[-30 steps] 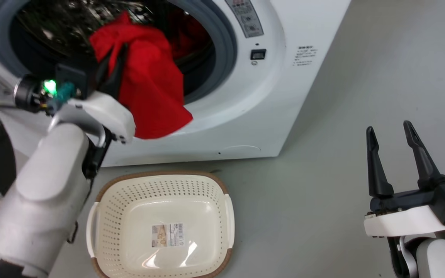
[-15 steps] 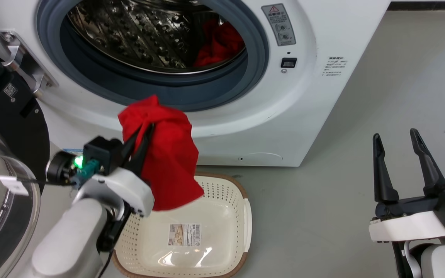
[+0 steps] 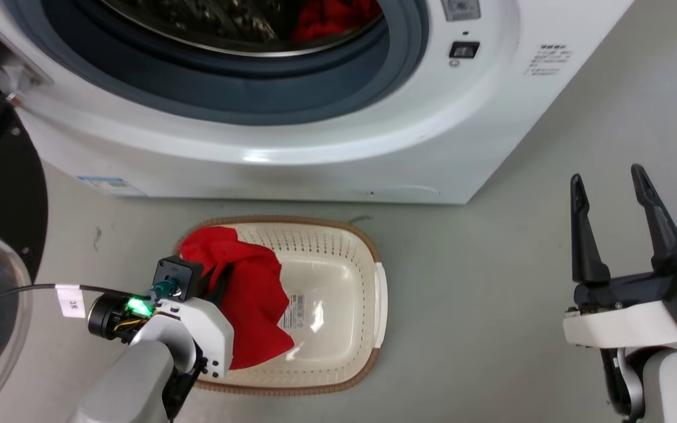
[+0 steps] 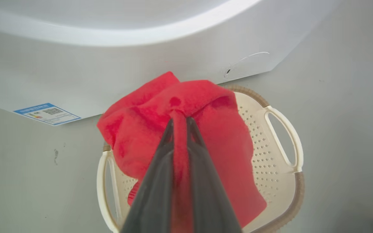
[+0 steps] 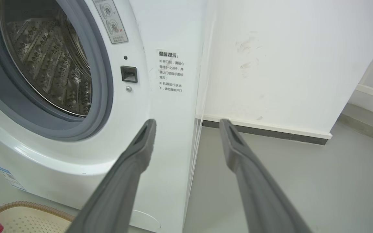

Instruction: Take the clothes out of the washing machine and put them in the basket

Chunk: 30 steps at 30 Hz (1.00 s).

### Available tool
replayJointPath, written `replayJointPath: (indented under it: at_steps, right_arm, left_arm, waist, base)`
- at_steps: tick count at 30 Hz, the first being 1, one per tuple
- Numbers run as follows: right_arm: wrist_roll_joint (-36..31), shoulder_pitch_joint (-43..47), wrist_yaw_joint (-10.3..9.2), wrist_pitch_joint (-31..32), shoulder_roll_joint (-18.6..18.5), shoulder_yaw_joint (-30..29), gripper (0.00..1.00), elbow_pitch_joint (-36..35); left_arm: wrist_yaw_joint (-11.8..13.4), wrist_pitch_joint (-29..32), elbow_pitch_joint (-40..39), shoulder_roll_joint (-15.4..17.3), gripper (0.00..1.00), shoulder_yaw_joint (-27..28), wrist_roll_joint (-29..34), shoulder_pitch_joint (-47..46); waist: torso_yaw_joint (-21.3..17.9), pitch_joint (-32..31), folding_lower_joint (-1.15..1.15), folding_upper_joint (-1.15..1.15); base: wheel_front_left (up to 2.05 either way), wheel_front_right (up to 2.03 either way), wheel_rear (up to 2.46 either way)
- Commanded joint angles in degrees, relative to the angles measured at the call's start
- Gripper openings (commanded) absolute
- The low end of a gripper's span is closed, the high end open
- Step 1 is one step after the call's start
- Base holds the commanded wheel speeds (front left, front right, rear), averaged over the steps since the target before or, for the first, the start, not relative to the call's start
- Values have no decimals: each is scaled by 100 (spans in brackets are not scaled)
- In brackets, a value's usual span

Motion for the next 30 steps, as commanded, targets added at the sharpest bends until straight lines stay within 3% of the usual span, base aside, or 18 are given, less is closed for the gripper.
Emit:
replayJointPath:
  at_steps: [1, 15, 30]
  right_arm:
    - [-56, -137, -6, -12, 1, -18, 100, -58]
    - [-330, -693, -6, -13, 0, -178, 100, -634]
    - [-303, -892, -6, -12, 3, -524, 100, -1201]
  left_arm:
    - [-73, -61, 320, -68, 0, -16, 27, -203]
    - [-476, -506, 2506, -642, 0, 76, -51, -1812]
    - [-365, -566, 3180, -829, 0, 433, -23, -2547]
  waist:
    - [-27, 386, 0, 0]
    - [-176, 2245, 0, 0]
    - [-337, 3190, 0, 0]
  base:
    - [0, 0, 0]
    - [0, 0, 0]
    - [0, 0, 0]
